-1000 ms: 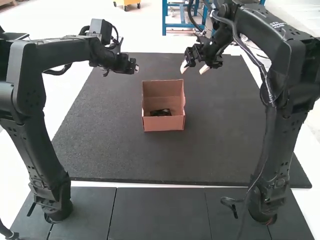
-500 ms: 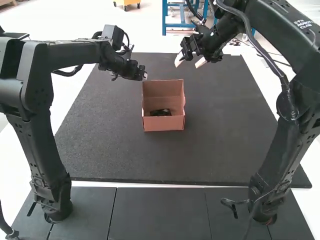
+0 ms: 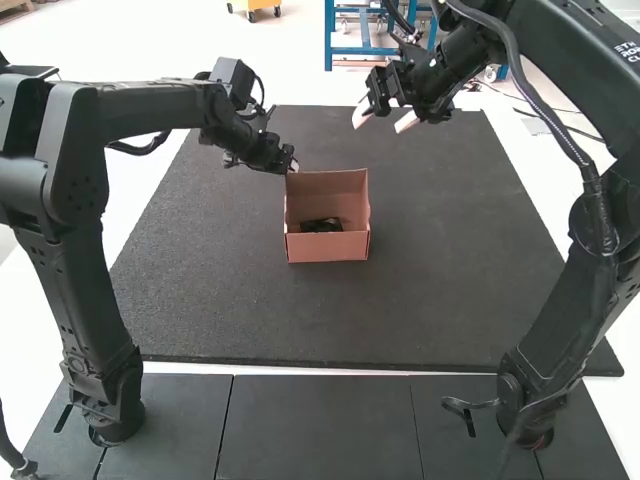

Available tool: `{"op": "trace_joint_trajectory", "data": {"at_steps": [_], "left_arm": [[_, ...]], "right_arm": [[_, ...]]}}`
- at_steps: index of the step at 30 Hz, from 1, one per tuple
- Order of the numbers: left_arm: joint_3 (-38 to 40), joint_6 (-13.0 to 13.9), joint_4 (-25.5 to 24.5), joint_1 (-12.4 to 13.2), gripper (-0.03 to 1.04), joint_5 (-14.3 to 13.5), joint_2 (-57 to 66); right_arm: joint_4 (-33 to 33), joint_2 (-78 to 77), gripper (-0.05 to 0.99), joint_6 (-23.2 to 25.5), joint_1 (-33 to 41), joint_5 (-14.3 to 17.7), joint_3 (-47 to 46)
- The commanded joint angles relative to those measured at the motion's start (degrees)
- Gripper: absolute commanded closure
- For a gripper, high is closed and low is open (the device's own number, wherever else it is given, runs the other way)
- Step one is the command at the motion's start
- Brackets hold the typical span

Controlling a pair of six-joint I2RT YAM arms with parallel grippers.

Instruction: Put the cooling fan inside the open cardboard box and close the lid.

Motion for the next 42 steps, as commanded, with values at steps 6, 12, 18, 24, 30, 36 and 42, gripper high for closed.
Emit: {"op": "trace_joint_trajectory", "data": {"at_steps": [6, 12, 18, 24, 30, 36, 42], "left_arm": [[-4.18, 1.53, -0.26, -0.57, 0.05, 2.44, 2.07], [-6.46, 1.44, 2.12, -1.71, 0.05, 2.35, 2.51], [-7.69, 1.09, 4.05, -2.06, 0.05, 2.44, 3.65], [-8.13, 1.09, 5.28, -2.94, 0.05, 2.44, 4.79], [-9.36, 1.09, 6.69, -3.2, 0.05, 2.18, 5.94], [-9.54, 1.0, 6.78, -3.38, 0.05, 2.26, 6.02], [-7.25, 0.56, 7.13, -2.76, 0.05, 2.53, 3.04]], "right_arm": [[0.98, -1.01, 0.03, 1.8, 0.12, -0.18, -0.3], [1.6, -1.01, 0.03, 2.24, 0.12, -0.27, -1.18], [1.95, -1.01, 0.03, 2.41, 0.12, -0.18, -1.53], [3.97, -0.84, 0.03, 3.64, 0.12, -0.01, -1.62], [4.32, -0.75, 0.03, 3.91, 0.12, -0.01, -1.44], [4.59, -0.75, 0.03, 4.0, 0.2, -0.01, -1.53], [6.26, -0.75, 0.03, 3.91, 0.12, 2.1, -4.08]]}}
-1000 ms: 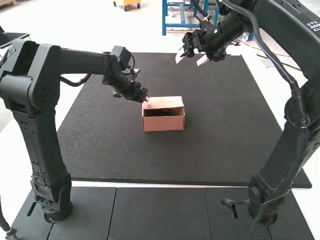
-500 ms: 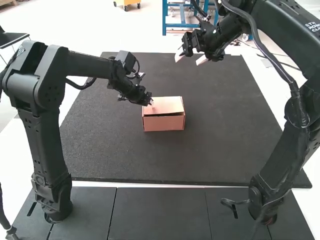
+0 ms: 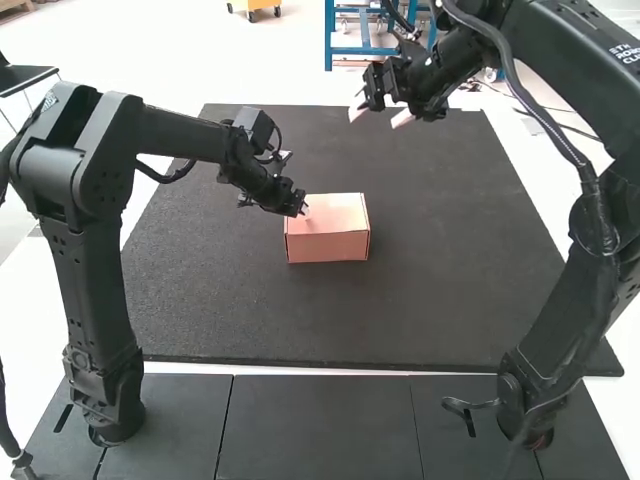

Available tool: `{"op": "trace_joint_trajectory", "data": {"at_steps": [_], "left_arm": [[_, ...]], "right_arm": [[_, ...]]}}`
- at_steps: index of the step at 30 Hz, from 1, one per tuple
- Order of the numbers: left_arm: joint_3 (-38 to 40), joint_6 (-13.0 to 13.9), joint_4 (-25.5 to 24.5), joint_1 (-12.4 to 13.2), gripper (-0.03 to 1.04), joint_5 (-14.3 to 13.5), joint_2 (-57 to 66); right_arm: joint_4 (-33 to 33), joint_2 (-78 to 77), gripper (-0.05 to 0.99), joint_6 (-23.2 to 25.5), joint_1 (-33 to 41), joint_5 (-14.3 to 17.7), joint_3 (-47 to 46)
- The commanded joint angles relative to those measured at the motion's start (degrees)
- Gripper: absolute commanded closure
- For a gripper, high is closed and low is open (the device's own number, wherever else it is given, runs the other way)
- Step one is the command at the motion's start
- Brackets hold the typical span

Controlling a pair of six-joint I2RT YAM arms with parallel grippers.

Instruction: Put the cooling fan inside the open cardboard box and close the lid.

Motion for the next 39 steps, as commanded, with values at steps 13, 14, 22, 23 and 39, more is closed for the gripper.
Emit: {"op": "trace_joint_trajectory", "data": {"at_steps": [13, 14, 22, 23, 39], "left_arm": [[-8.8, -6.42, 20.02, 3.38, 0.05, -3.02, -17.76], [-10.47, -6.24, 21.6, 3.81, 0.05, -2.93, -18.56], [-19.25, -4.66, 25.73, 4.69, 0.05, -2.49, -25.59], [-20.05, -3.34, 25.73, 4.87, 0.05, -2.41, -26.73], [-47.64, -4.92, 50.25, 5.84, 0.05, -11.55, -49.93]], "right_arm": [[19.34, -3.98, 0.03, 2.52, -0.5, 5.55, -14.99], [22.5, -4.59, 0.03, 3.05, -0.94, 6.25, -17.01], [41.13, -7.32, 0.03, 10.43, -5.77, 11.35, -31.25], [41.57, -7.41, 0.03, 10.52, -6.39, 11.35, -32.3], [69.35, -20.41, 0.03, 8.59, -16.14, 14.78, -60.6]]}}
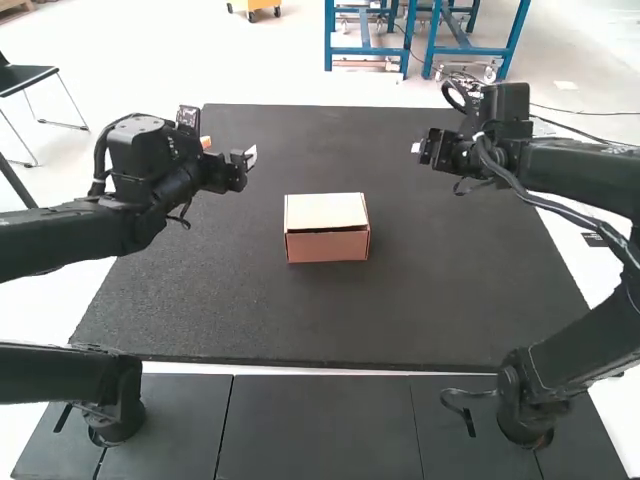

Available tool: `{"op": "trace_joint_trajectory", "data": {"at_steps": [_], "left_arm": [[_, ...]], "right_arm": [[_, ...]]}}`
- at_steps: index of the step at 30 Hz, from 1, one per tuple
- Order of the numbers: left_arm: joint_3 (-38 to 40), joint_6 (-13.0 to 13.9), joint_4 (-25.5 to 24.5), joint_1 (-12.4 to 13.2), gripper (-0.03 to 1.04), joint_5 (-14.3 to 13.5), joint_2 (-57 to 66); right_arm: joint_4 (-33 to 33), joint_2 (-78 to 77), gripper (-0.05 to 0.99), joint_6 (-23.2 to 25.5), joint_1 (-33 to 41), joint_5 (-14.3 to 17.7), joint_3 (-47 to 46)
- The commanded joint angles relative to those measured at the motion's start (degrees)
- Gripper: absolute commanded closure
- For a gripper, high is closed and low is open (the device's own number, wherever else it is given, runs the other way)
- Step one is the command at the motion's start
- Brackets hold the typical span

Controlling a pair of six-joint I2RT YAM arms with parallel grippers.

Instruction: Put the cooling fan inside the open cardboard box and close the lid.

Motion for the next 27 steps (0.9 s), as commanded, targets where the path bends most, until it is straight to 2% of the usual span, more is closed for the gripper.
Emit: {"op": "trace_joint_trajectory", "data": {"at_steps": [1, 5, 7, 11, 14, 17, 24, 27], "left_arm": [[-2.97, -2.59, -0.28, 0.94, 0.05, -2.46, -3.07], [-6.22, -5.23, 0.07, 4.37, 0.05, -2.9, -5.45], [-8.86, -5.23, 1.21, 6.66, 0.05, -2.72, -6.68], [-14.93, -5.14, 6.75, 10.08, 0.05, -1.31, -9.93], [-17.83, -5.05, 6.84, 11.66, 0.05, -0.43, -13.71], [-20.55, -5.05, 6.49, 12.19, 0.06, -0.35, -17.31], [-27.49, -5.14, 5.78, 12.28, 0.06, 0.8, -27.68], [-30.22, -5.14, 2.88, 12.1, 0.06, 0.62, -34.72]], "right_arm": [[5.95, -3.89, 0.03, 2.38, -1.83, 1.82, -6.32], [11.05, -5.48, 0.03, 2.47, -2.97, 2.35, -13.26], [14.3, -6.18, 0.03, 2.3, -2.89, 2.7, -16.34], [18.96, -7.5, 0.03, 1.86, -2.89, 4.46, -21.0], [22.13, -8.9, 0.03, 1.24, -2.8, 6.13, -24.69], [27.31, -10.75, 0.03, -0.17, -2.62, 7.62, -28.73], [30.74, -14.88, 0.03, 0.27, -3.06, 10.26, -35.5], [31.18, -17.87, 0.03, 0.01, -3.15, 10.08, -38.31]]}}
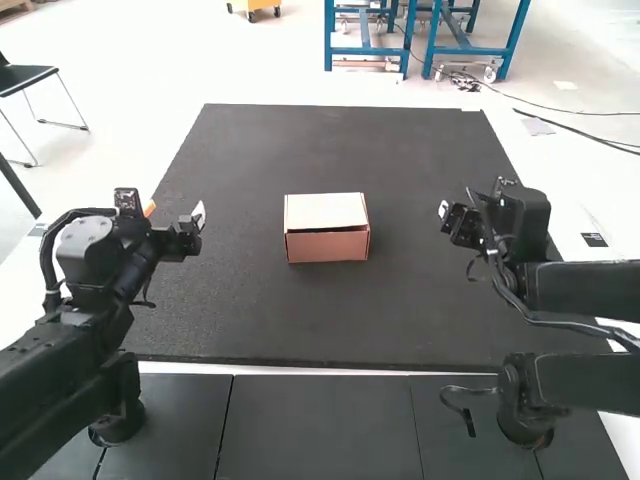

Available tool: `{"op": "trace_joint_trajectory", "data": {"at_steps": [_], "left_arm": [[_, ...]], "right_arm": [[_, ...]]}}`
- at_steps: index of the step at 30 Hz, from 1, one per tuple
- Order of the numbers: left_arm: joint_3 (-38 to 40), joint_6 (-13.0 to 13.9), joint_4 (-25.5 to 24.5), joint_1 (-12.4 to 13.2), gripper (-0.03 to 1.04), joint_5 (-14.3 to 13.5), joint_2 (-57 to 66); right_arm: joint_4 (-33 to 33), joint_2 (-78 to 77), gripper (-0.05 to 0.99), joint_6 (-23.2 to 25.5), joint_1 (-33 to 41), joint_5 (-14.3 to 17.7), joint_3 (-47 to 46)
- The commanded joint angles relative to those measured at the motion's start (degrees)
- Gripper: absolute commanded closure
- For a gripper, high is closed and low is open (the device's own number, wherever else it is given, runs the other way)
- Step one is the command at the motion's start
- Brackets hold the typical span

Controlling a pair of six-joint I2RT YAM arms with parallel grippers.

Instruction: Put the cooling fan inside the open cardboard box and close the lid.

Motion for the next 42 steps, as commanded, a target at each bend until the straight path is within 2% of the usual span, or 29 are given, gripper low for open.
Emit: {"op": "trace_joint_trajectory", "data": {"at_steps": [1, 6, 8, 11, 16, 21, 25, 28, 32, 35, 38, 42], "left_arm": [[-1.5, -0.51, -4.15, 0.32, 0.06, 0.58, -7.65], [-1.32, -1.47, -19.53, 0.15, 0.07, 0.58, -25.05], [-1.32, -0.68, -25.51, 0.5, 0.07, 0.49, -31.82], [-1.32, -0.86, -25.07, 0.68, 0.07, 0.58, -28.83], [-1.32, 1.69, -27.18, 0.5, 0.07, 0.49, -30.59], [-1.32, 1.95, -27.62, 0.5, 0.05, 0.49, -30.68], [-1.32, 1.95, -27.53, 0.59, 0.05, 0.49, -30.68], [-1.32, 1.95, -27.53, 0.59, 0.05, 0.49, -30.68], [-1.23, 1.95, -27.97, 1.03, 0.05, 0.49, -30.68], [-1.32, 1.95, -27.97, 1.38, 0.05, 0.49, -30.68], [-1.32, 1.95, -28.06, 1.73, 0.05, 0.49, -30.68], [-1.23, 1.95, -28.06, 1.82, 0.05, 0.49, -30.68]], "right_arm": [[1.01, -4.43, 0.03, -0.78, -0.85, 1.36, -2.19], [-2.59, -13.93, 0.03, -1.3, -0.94, 0.13, -5.62], [-5.05, -17.35, 0.03, -1.3, -1.56, -1.1, -5.62], [-6.37, -19.38, 0.03, -1.3, -3.14, -3.65, -5.53], [-6.63, -20.61, 0.03, -1.13, -6.22, -8.75, -6.5], [-7.86, -26.58, 0.03, -1.3, -9.99, -10.59, -8.69], [-12.96, -35.2, 0.03, -0.69, -12.02, -12.97, -10.71], [-15.51, -42.58, 0.03, -0.69, -13.42, -13.49, -12.03], [-24.56, -54.36, 0.03, -0.69, -15.44, -15.16, -12.12], [-30.27, -62.09, 0.03, -0.69, -17.82, -18.24, -12.12], [-31.42, -60.68, 0.03, -0.69, -21.16, -19.65, -12.12], [-33.79, -60.86, 0.03, -2.71, -25.81, -19.21, -12.03]]}}
